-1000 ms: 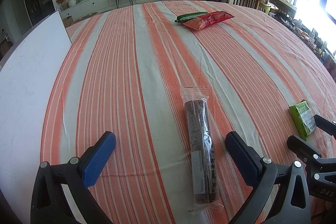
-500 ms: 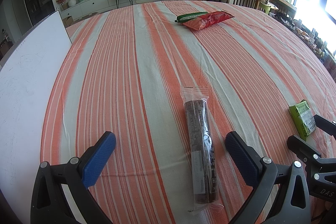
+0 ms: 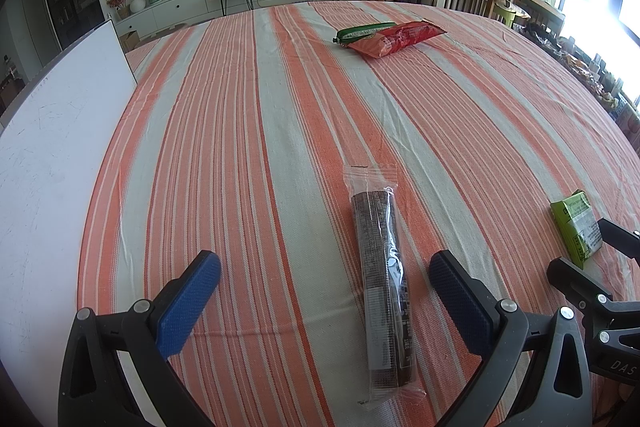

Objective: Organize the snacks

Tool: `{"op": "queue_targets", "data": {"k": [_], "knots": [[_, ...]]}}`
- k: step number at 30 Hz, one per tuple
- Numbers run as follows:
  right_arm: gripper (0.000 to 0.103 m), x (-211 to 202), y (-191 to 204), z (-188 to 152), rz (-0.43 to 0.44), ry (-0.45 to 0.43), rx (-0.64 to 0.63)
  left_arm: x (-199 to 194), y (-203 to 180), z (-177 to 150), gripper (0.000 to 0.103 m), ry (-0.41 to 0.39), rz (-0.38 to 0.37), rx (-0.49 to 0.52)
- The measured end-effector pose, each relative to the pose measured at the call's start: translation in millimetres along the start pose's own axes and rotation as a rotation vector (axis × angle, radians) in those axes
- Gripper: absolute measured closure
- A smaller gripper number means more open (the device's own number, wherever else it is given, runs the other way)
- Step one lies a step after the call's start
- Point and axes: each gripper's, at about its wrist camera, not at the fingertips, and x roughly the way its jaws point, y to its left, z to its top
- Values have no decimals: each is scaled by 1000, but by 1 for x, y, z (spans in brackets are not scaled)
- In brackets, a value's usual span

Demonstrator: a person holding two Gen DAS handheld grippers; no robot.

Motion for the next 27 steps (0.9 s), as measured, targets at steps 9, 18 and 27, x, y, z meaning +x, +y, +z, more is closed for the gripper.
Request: {"op": "queue_targets", "data": {"k": [9,18,27], "knots": [[8,1,0,2,2,16,-2,1,-5,4,0,80,-42,54],[34,11,-2,34,2,228,21,-14,-23,3,66,146,-67,113],[51,-49,-63,6,227,131,303,-68,11,-37,86,104,-357,-164]]}}
